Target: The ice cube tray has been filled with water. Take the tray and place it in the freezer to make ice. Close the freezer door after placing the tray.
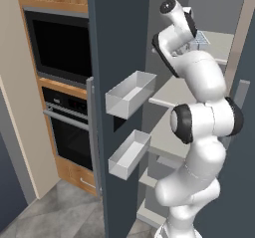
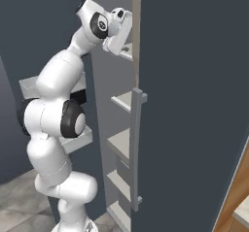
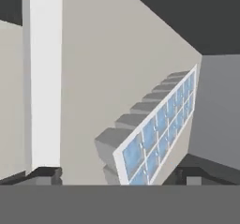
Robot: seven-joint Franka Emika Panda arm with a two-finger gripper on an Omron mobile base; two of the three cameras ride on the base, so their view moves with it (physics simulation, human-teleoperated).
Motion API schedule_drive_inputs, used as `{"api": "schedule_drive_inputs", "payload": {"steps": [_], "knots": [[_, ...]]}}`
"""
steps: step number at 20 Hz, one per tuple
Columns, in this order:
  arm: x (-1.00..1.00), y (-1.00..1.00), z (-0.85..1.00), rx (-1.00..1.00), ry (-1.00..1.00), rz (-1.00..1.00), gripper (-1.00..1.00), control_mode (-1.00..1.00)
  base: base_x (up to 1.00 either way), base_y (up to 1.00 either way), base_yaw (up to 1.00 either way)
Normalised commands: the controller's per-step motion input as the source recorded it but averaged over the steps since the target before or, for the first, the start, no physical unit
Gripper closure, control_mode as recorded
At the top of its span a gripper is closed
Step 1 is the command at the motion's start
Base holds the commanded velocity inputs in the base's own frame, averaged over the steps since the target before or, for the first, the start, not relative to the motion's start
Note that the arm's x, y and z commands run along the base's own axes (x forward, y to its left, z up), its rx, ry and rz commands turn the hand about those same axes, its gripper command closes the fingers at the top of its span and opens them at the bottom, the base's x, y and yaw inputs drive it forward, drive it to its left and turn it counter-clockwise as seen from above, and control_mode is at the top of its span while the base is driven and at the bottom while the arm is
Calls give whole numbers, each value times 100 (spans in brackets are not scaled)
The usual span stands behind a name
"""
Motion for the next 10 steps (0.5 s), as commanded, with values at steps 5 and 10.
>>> {"api": "schedule_drive_inputs", "payload": {"steps": [5, 10], "knots": [[-100, 45, -60, -11, -11, 0, -100, -100, 0, 0, 0], [-100, 10, -3, 0, -1, -9, -100, -100, 0, 0, 0]]}}
